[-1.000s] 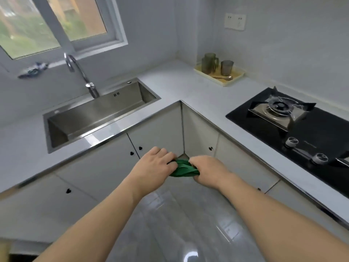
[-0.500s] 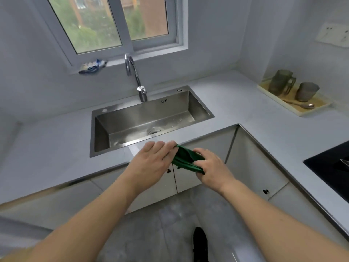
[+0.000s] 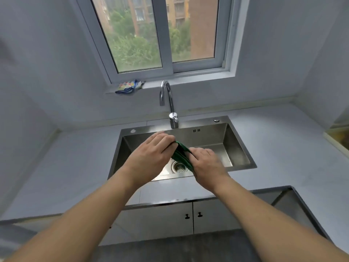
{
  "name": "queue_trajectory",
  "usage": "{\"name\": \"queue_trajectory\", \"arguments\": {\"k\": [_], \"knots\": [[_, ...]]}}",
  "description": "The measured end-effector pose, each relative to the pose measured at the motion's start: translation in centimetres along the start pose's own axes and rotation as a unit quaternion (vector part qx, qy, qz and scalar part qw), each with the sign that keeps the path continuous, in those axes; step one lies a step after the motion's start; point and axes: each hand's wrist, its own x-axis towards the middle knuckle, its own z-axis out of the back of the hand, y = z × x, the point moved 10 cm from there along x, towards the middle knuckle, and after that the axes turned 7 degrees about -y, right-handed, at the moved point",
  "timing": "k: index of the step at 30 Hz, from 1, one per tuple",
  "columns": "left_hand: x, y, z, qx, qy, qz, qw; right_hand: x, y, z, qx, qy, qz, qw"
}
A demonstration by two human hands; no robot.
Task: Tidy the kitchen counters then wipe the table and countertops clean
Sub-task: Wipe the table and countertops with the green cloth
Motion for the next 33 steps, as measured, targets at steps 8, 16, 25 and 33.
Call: {"name": "queue_trajectory", "arguments": {"k": [8,16,25,33], "knots": [[1.1,10.3,-3.7,0.022,0.026,0.069,0.997,9.4,-1.6,-1.1,0.029,-0.045,0.089,0.995],[1.9,20.1,-7.8,0.013,0.014,0.103,0.994,18.5,-2.9,-3.2,-0.035,0.006,0.074,0.997],[0.9,31.3,-9.7,-0.074,-0.048,0.128,0.988,27.3,0.1,-10.1,0.092,0.129,0.037,0.987],[0.7,34.9,-9.2,-0.076,-0.072,0.08,0.991,29.0,1.1,-15.9,0.251,0.149,-0.192,0.937]]}}
